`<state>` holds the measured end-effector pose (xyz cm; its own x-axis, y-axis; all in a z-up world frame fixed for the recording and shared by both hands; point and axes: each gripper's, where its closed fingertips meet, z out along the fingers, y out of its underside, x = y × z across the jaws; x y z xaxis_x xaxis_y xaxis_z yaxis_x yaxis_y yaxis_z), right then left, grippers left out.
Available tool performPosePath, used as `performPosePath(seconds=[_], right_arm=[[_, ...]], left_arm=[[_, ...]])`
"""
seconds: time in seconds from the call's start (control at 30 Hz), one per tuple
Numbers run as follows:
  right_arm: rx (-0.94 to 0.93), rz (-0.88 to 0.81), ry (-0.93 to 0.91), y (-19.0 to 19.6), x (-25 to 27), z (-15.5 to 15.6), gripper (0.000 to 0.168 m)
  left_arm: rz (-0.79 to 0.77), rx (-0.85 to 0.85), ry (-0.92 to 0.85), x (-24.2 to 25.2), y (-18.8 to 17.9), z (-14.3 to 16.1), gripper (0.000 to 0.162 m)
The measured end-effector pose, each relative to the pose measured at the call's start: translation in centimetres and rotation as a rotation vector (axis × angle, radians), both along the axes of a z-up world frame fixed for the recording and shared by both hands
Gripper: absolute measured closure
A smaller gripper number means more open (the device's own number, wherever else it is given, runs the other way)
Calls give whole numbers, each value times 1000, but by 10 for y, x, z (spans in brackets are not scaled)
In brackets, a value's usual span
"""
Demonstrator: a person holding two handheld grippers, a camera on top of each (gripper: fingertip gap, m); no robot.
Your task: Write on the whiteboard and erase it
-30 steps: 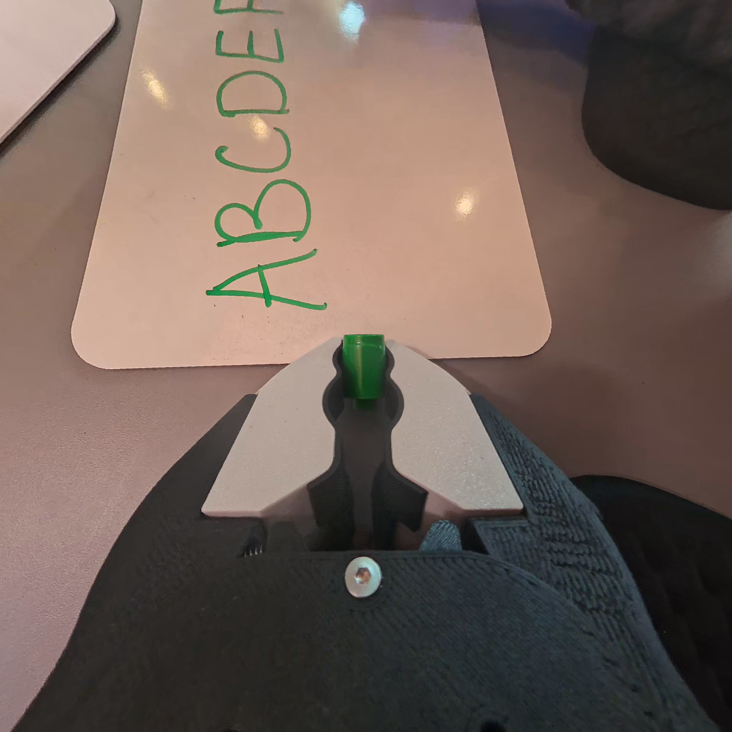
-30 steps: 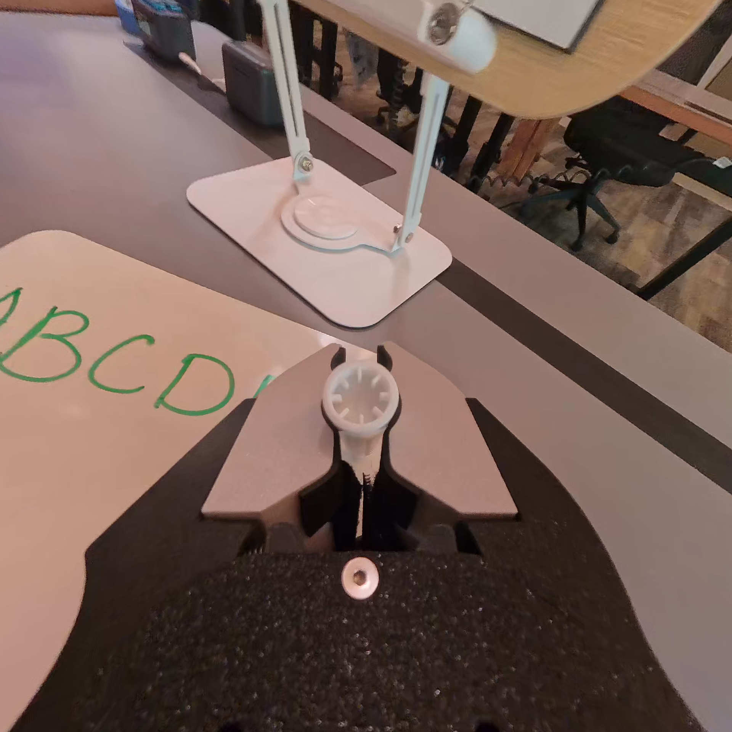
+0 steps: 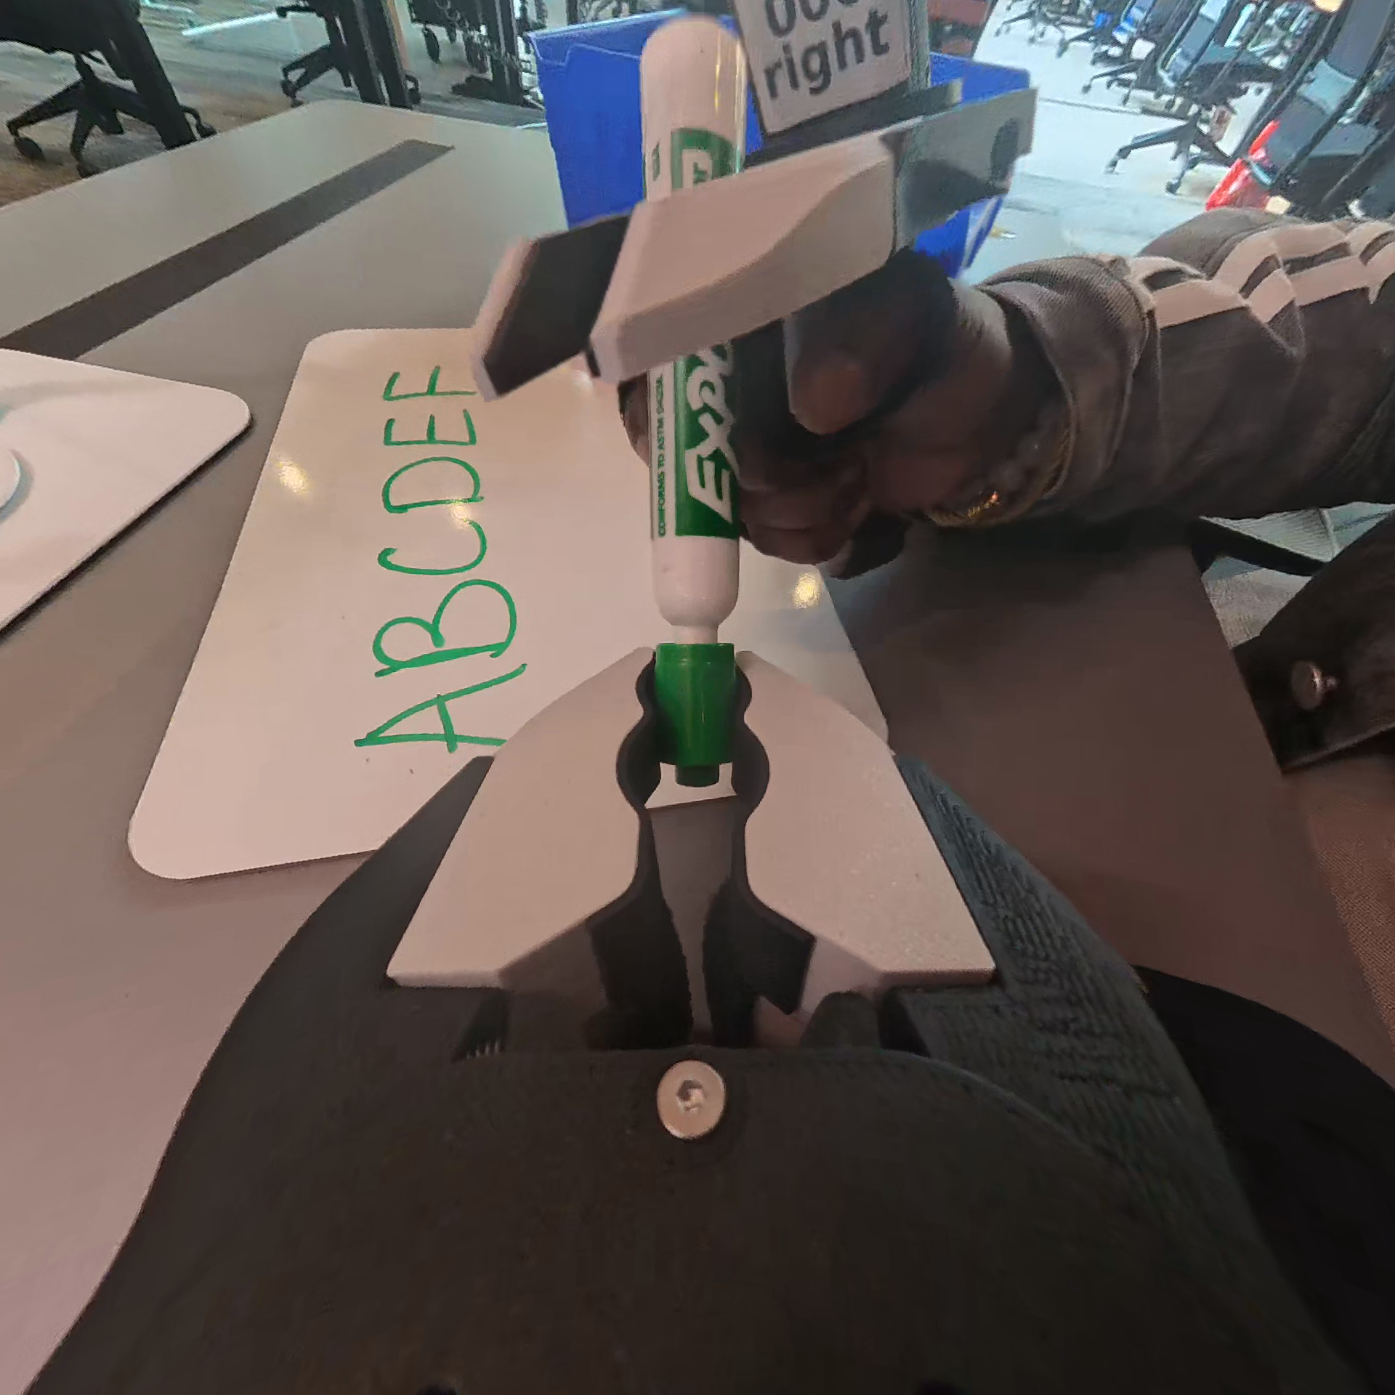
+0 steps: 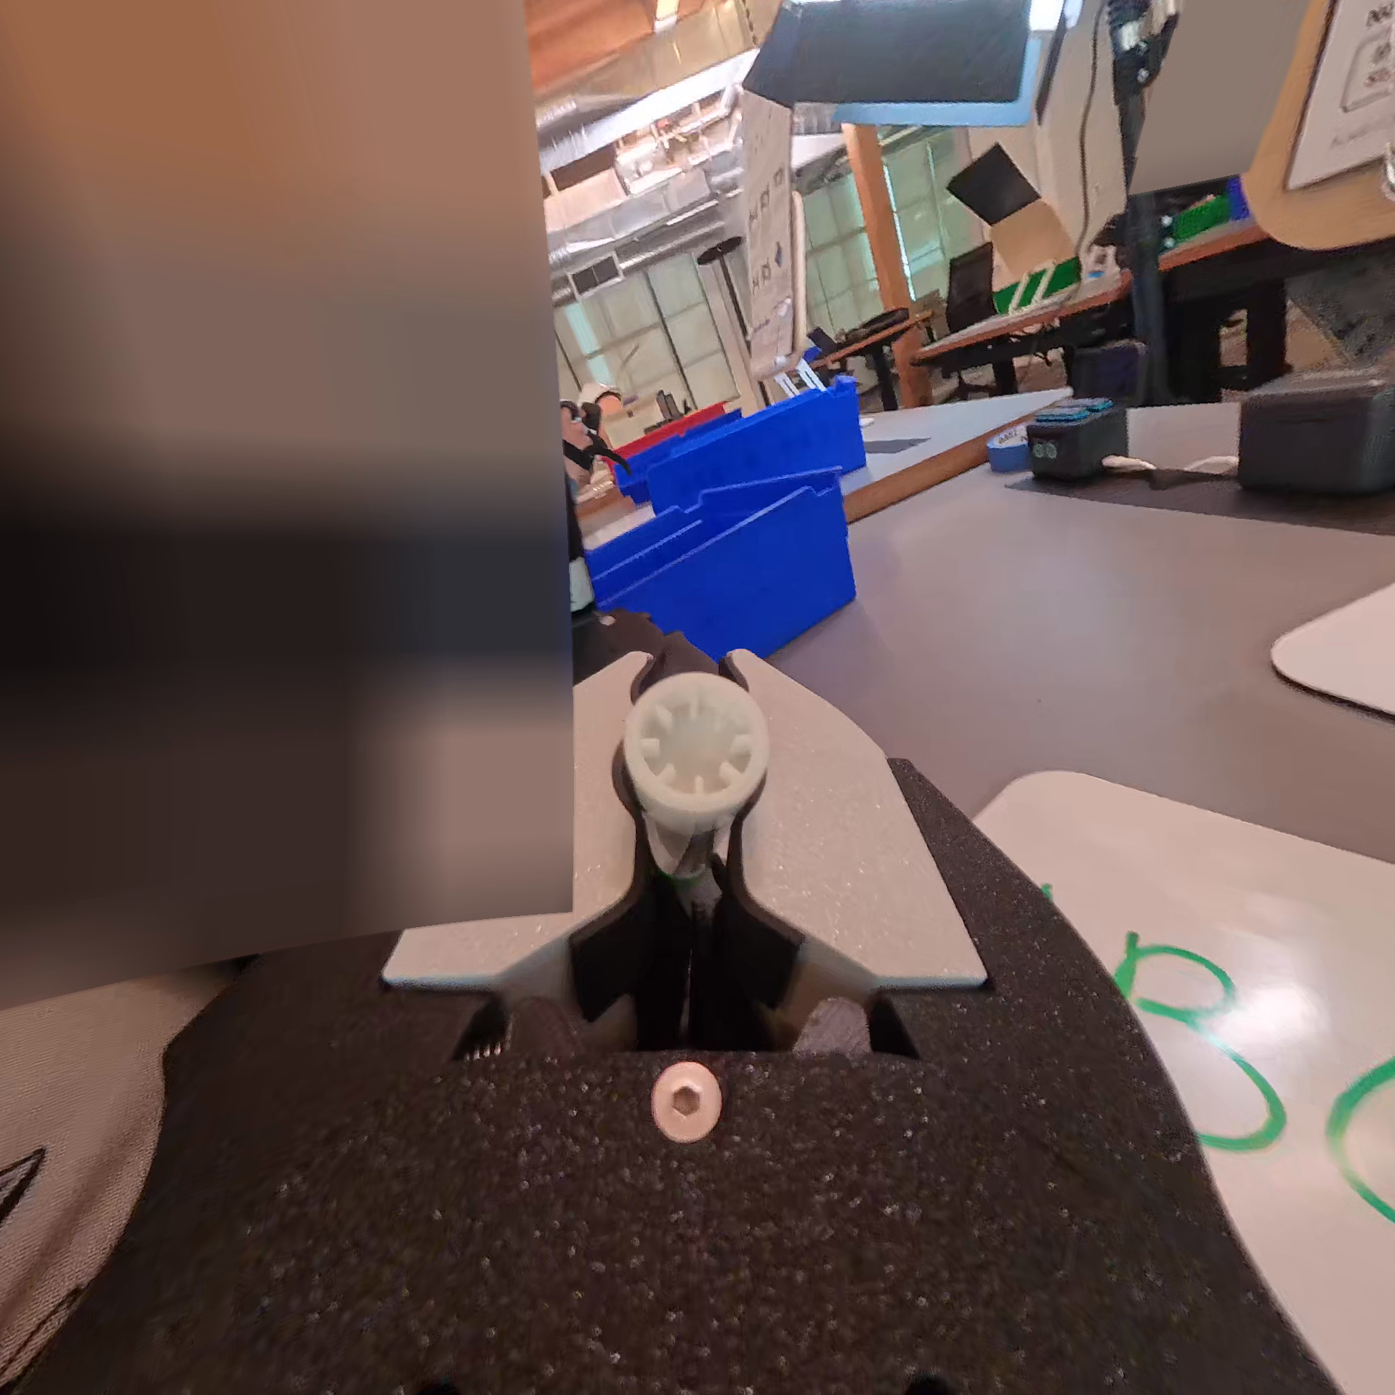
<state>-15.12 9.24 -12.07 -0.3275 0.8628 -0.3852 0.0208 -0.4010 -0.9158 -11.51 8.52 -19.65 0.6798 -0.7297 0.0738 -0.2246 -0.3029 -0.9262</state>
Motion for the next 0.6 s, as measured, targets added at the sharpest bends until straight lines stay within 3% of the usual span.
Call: performPosePath(seconds=[0.2, 0.47, 0.57, 0.6], right_arm=[[65, 35, 0, -11, -2, 2, 152], [196, 56, -21, -13, 5, -1, 150], [296, 23, -62, -6, 19, 5, 124], [353, -3, -75, -3, 26, 5, 126]], left_arm=[[-16, 30, -66, 4, -3, 10, 149], [-18, 136, 103, 2, 5, 6, 148], [-16, 181, 177, 0, 4, 1, 148], [-27, 170, 170, 1, 2, -1, 148]])
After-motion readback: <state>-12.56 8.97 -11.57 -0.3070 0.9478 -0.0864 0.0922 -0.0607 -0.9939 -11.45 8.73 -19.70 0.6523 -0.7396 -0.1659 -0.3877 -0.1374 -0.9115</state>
